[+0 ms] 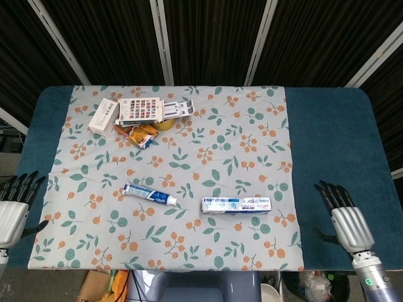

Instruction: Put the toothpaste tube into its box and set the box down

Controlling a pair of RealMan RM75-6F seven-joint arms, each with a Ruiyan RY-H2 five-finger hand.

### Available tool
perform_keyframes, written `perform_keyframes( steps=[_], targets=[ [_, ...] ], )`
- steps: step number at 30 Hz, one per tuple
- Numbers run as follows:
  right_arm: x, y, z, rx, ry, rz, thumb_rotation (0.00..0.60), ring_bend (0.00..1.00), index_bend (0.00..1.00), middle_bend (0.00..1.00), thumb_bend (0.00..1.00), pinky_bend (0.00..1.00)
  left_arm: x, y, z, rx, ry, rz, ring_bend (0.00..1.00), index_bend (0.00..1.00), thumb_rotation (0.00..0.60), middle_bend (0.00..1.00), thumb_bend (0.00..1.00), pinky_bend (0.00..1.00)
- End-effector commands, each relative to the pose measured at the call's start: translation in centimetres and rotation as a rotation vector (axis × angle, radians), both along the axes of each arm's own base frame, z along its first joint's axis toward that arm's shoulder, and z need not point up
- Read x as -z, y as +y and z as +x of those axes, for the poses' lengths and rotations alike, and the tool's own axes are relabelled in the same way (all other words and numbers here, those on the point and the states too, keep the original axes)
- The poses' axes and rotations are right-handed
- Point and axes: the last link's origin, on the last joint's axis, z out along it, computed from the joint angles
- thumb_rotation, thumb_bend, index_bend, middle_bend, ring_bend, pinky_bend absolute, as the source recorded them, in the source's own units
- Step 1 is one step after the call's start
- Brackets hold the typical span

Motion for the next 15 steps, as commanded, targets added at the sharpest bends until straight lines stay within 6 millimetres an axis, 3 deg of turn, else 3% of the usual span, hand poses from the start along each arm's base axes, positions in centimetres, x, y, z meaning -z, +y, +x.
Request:
perform_keyframes(
  steps=[1,8,15],
  targets=[
    [1.9,-1.3,3.3,-0.044,-0.047,0.096,0.6,0.01,0.0,0.05,0.21,0.02,0.1,0.1,0.0,0.001,0.003,-0.007,0.0,0.0,0.6,0.0,0.0,0.0],
    [6.4,-2.4,7.9,-0.095,-0.075,0.225,0.6,0.02,0.0,0.05,0.21,0.02,0.1,0.1,-0.1,-0.008,0.002,-0.017,0.0,0.0,0.6,0.0,0.0,0.0],
    [9.7,-3.8,10.1,-0.109,-0.064,0.268,0.6,0.02,0.0,0.06,0.21,0.02,0.0,0.1,-0.1,-0.017,-0.006,-0.021,0.0,0.0,0.6,0.0,0.0,0.0]
  ],
)
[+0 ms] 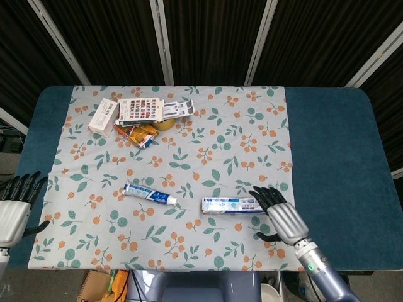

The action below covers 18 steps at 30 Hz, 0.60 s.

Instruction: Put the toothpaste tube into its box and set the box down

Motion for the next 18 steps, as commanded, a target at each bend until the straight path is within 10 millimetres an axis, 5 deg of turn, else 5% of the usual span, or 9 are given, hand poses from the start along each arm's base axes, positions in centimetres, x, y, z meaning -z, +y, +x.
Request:
perform_keyframes(
  steps=[1,12,18],
  targets=[
    [2.1,-1.2,1.5,-0.003,0.002,0.022,0.6,0.02,0.0,0.06,0.21,0.02,0.0,0.0,0.0,-0.002,-0.003,-0.003,0.0,0.0,0.6,0.0,0.0,0.0],
    [5.4,-3.8,1.9,0.039,0.049,0.019,0.6,0.06,0.01,0.1,0.21,0.08,0.0,0.2,-0.1,-0.021,-0.013,-0.018,0.0,0.0,0.6,0.0,0.0,0.0],
    [6.7,-4.7,1.8,0.045,0.07,0.009,0.6,0.14,0.1,0.18,0.2,0.14,0.0,0.2,-0.1,-0.024,-0.02,-0.023,0.0,0.0,0.6,0.0,0.0,0.0]
  ],
)
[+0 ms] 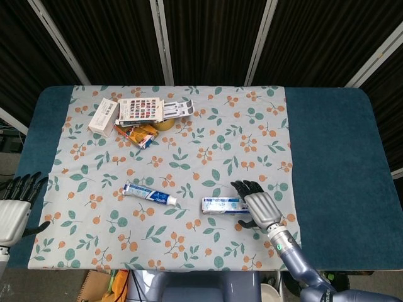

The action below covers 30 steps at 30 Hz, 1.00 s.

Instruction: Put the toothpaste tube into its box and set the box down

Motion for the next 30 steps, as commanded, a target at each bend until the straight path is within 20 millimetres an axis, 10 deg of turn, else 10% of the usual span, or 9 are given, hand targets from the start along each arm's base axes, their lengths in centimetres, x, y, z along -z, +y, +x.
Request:
perform_keyframes(
  steps=[1,19,30],
  targets=[
    [0.7,-0.5,0.0,0.001,0.01,-0.003,0.6,0.16,0.12,0.21,0.2,0.15,0.0,0.0,0.0,-0.001,-0.002,-0.003,0.0,0.0,0.6,0.0,0.0,0.0],
    [2.1,-1.0,-0.9,0.034,0.005,-0.021,0.6,0.44,0.42,0.49,0.3,0.43,0.3,0.4,0.0,-0.015,-0.02,-0.023,0.0,0.0,0.6,0.0,0.0,0.0],
    [-1.1,0.8,-0.1,0.027,-0.094,-0.039,0.6,0.44,0.44,0.5,0.3,0.44,0.3,0.4,0.0,-0.022,-0.016,-0.026,0.0,0.0,0.6,0.0,0.0,0.0]
  ],
)
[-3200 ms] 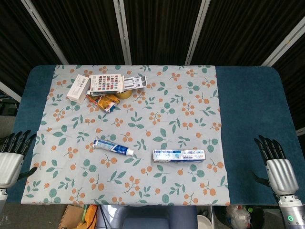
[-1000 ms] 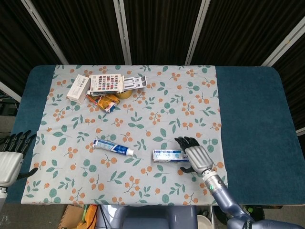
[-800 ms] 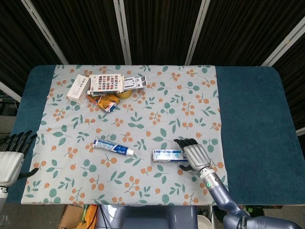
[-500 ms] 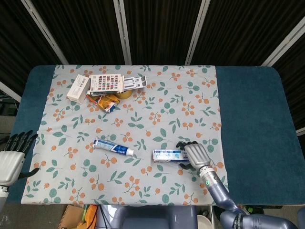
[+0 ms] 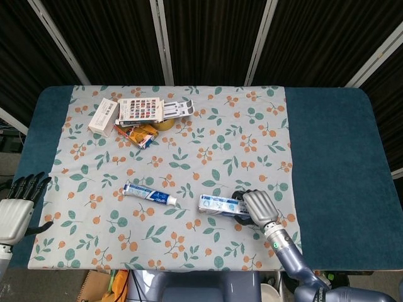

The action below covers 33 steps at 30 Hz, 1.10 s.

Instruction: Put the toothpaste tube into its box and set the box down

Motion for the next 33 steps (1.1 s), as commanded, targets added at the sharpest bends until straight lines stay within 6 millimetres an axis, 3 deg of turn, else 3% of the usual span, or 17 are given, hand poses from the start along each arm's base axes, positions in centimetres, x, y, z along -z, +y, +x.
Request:
perform_keyframes(
  steps=[1,6,9,13,16,20,24,33],
  targets=[
    [-1.9,1.0,-0.2,0.014,-0.046,-0.017,0.6,0.44,0.44,0.5,0.31,0.44,0.0,0.0,0.0,-0.003,0.003,0.0,0.0,0.0,0.6,0.0,0.0,0.0],
    [-5.1,2.3,-0.9,0.026,-0.101,-0.061,0.6,0.44,0.44,0.5,0.31,0.44,0.1,0.4,0.2,-0.032,-0.007,0.001,0.0,0.0,0.6,0.0,0.0,0.01],
    [-6.7,2.6,-1.3,0.016,-0.108,-0.09,0.6,0.44,0.44,0.5,0.3,0.44,0.2,1.3,0.9,-0.033,-0.017,0.004,0.0,0.03,0.6,0.0,0.01,0.09],
    [-8.4,2.7,-1.8,0.018,-0.134,-0.117,0.6,0.44,0.44,0.5,0.3,0.44,0.7,3.8,2.6,0.018,0.04,0.001,0.05,0.09,0.6,0.04,0.04,0.16],
    [-9.0,2.6,-1.9,0.027,-0.161,-0.127,0.6,0.44,0.44,0.5,0.3,0.44,1.5,5.7,3.7,0.043,0.068,-0.012,0.13,0.16,0.6,0.12,0.06,0.24],
    [-9.8,2.2,-1.9,0.03,-0.189,-0.141,0.6,0.44,0.44,0.5,0.3,0.44,3.5,9.1,5.8,0.087,0.129,-0.053,0.2,0.21,0.6,0.21,0.08,0.31],
    [-10.2,2.0,-2.0,0.039,-0.207,-0.145,0.6,0.44,0.44,0.5,0.3,0.44,5.8,11.2,7.8,0.114,0.158,-0.129,0.23,0.27,0.6,0.25,0.08,0.33],
    [-10.6,1.9,-2.3,0.049,-0.217,-0.151,0.6,0.44,0.44,0.5,0.3,0.44,10.8,13.2,10.4,0.158,0.235,-0.291,0.27,0.3,0.6,0.32,0.09,0.36]
  ],
)
